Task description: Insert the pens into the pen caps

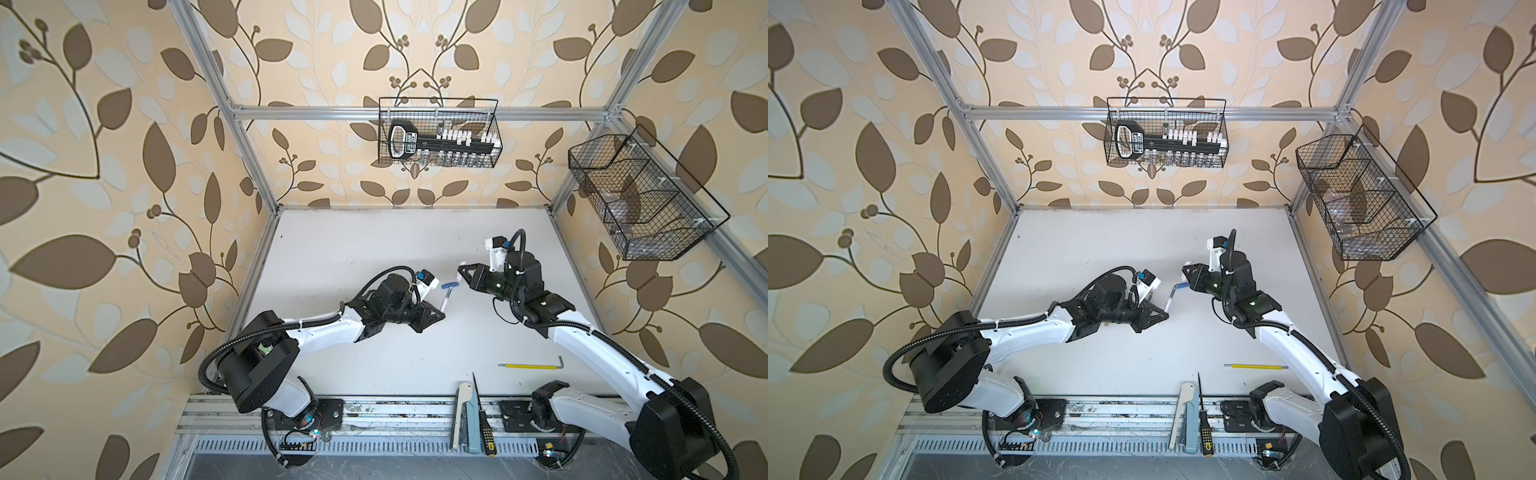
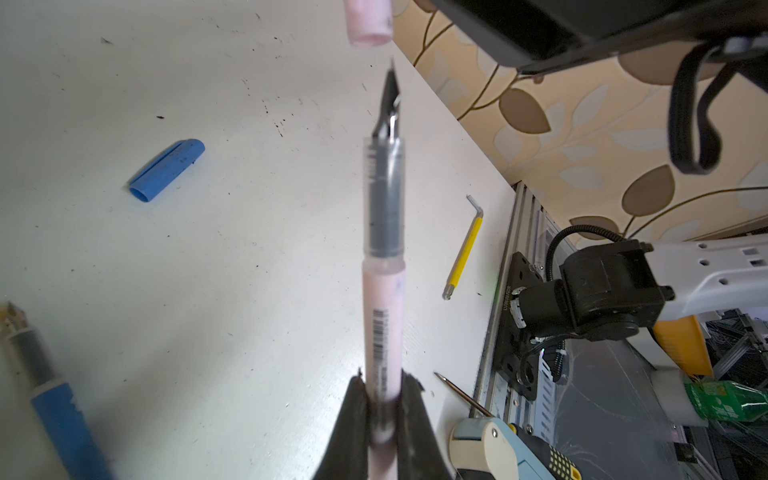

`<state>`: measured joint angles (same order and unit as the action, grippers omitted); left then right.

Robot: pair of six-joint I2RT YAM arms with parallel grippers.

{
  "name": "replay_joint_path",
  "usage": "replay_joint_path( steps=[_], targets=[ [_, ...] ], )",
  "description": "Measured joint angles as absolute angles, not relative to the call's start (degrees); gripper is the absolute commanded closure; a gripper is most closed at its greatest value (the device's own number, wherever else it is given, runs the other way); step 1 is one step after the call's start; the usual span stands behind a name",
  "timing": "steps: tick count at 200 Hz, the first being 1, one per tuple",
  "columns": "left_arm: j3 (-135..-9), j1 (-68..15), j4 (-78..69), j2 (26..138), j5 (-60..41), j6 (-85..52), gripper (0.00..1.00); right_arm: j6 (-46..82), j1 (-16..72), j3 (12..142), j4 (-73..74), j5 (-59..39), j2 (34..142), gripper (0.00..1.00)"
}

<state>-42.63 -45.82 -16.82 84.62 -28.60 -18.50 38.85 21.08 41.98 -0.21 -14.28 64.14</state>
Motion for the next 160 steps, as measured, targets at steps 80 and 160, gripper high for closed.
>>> replay_joint_path(
  steps=[80, 160],
  targets=[
    [-42.63, -45.84, -17.37, 84.62, -29.19, -18.70, 1.00, 40.95, 21.43, 42.00, 2.48, -16.69, 64.14, 0.80],
    [-42.63, -45.84, -17.37, 84.62, -29.63, -18.72, 1.00, 41.80, 22.79, 41.98, 4.08, -17.39, 64.14, 0.80]
  ],
)
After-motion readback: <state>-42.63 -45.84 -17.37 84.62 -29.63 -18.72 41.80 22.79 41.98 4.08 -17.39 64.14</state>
